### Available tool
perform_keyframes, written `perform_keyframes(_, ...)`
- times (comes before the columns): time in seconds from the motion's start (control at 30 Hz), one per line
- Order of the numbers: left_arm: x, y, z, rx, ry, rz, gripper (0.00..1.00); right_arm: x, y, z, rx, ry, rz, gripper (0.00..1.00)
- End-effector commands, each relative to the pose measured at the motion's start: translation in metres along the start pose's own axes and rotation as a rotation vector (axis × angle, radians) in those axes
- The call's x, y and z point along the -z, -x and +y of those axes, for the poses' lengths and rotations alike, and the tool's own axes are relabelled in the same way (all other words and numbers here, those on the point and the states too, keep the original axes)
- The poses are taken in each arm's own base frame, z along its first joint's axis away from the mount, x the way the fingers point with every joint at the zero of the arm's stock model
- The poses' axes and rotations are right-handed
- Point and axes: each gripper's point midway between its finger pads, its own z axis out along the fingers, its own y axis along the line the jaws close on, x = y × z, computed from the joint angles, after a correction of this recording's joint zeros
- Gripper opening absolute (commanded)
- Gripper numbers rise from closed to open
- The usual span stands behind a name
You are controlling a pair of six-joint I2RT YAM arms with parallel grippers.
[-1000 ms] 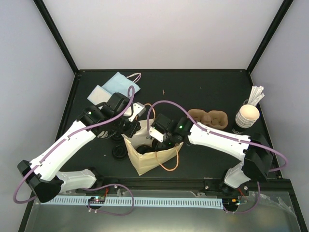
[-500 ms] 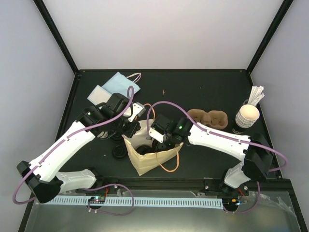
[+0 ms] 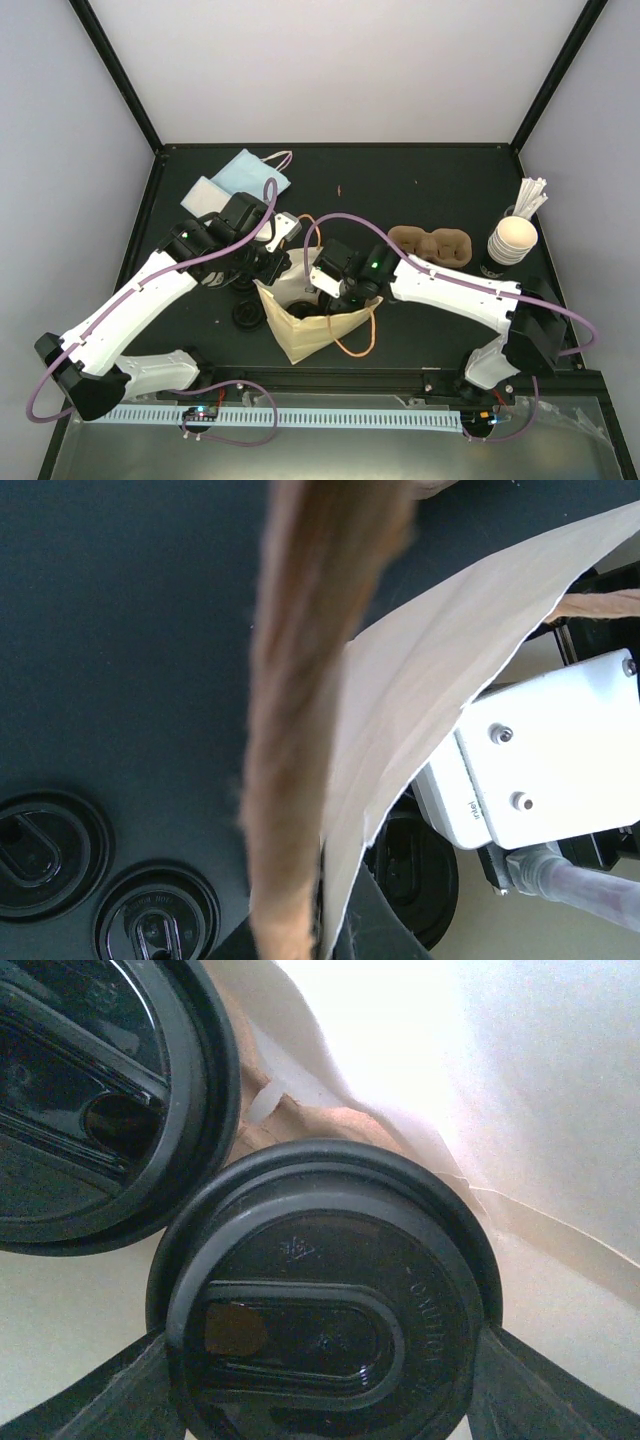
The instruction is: Pack the takeout coffee
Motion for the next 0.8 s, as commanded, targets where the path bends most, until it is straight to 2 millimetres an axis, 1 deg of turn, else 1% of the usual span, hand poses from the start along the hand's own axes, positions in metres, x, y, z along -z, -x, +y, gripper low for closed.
perform_keyframes(0.0, 0.005, 0.001, 0.004, 0.01, 0.019, -0.014, 0.02, -0.018, -0.106, 0.0, 0.11, -0.026, 0.429, 0.55)
perform_keyframes(0.07, 0.005, 0.001, 0.004, 0.01, 0.02, -0.014, 0.02, -0.019, -0.113, 0.0, 0.141, -0.03, 0.432, 0.55)
perform_keyframes(0.17, 0.005, 0.001, 0.004, 0.01, 0.02, -0.012, 0.02, -0.019, -0.118, 0.001, 0.159, -0.028, 0.427, 0.56)
perform_keyframes(0.33, 0.004, 0.002, 0.003, 0.007, 0.014, -0.013, 0.02, -0.027, -0.128, 0.005, 0.168, -0.002, 0.505, 0.55)
perform_keyframes(0.47, 0.003, 0.002, 0.002, 0.008, 0.01, -0.012, 0.02, -0.03, -0.126, 0.008, 0.174, 0.01, 0.512, 0.55)
perform_keyframes(0.53, 0.003, 0.001, 0.002, 0.008, 0.008, -0.011, 0.02, -0.032, -0.131, 0.009, 0.18, 0.014, 0.531, 0.55)
perform_keyframes(0.77, 0.002, 0.002, 0.001, 0.003, 0.0, -0.013, 0.01, -0.043, -0.135, 0.024, 0.211, 0.059, 0.556, 0.55)
